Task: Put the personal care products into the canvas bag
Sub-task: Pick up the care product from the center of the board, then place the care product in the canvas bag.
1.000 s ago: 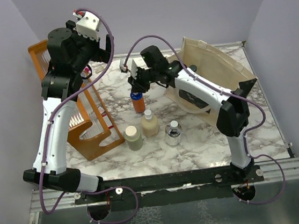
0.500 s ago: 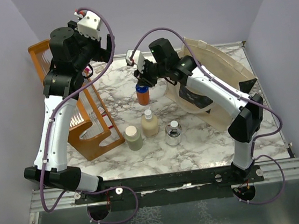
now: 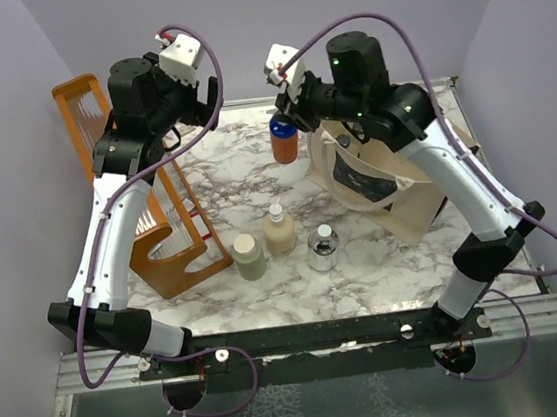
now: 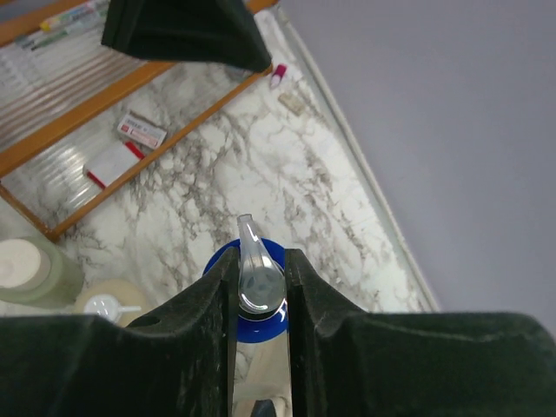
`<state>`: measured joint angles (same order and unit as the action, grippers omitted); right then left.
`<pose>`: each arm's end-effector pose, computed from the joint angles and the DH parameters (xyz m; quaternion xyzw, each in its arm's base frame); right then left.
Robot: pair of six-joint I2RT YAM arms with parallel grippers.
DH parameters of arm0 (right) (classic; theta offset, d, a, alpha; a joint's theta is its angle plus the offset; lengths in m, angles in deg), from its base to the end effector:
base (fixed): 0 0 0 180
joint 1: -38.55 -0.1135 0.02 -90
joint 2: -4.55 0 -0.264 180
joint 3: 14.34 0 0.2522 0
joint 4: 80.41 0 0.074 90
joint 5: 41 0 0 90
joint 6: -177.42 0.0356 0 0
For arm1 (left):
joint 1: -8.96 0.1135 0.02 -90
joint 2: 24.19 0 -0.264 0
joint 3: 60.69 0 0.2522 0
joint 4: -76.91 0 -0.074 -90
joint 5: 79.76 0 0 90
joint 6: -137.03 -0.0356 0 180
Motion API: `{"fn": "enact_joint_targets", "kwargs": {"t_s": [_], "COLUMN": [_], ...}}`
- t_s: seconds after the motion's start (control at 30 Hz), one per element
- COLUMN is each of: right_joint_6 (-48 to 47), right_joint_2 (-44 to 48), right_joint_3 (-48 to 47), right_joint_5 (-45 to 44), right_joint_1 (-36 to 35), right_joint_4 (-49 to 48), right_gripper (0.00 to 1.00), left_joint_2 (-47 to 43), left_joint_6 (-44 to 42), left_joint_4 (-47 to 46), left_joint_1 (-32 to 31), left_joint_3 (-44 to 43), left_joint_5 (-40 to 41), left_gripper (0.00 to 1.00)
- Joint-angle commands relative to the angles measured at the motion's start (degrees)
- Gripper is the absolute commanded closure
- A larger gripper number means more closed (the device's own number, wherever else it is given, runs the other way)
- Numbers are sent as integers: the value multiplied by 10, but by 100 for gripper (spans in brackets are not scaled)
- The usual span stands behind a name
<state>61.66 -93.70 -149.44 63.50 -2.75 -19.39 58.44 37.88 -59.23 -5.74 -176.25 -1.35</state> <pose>0.2636 0.2434 0.4816 -0.5172 0.6563 0.1778 0.5198 0.2929 -0.0842 0.4918 0.2214 0.7375 -0.1084 0.6288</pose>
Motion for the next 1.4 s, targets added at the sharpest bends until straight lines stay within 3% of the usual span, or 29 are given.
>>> {"fn": "enact_joint_targets", "kwargs": {"t_s": [0.0, 0.23, 0.5, 0.67, 1.0, 1.37], "right_joint_6": [-5, -16, -7, -7, 8, 30], "right_joint_2": [54, 71, 122, 152, 175, 190], "right_joint_3": [-61, -120, -117, -77, 15, 116], "right_joint_5": [-32, -61, -60, -79, -73, -1], "right_joint_1": [-3, 15, 97, 149, 233, 306], "right_joint_4": [-15, -12, -12, -21, -33, -53], "right_gripper": [99, 99, 99, 99, 99, 99], "left_joint_2": [1, 14, 25, 32, 62, 132], "left_joint_6": [6, 13, 41, 58, 65, 68], "left_joint_4": [-22, -25, -37, -54, -70, -132], "left_joint_1": [2, 2, 1, -22, -124, -200], "left_joint_3": [3, 20, 37, 51, 75, 94], "left_joint_5": [-25, -57, -151, -187, -234, -204], "left_gripper": [7, 9, 11, 13, 14, 16]}}
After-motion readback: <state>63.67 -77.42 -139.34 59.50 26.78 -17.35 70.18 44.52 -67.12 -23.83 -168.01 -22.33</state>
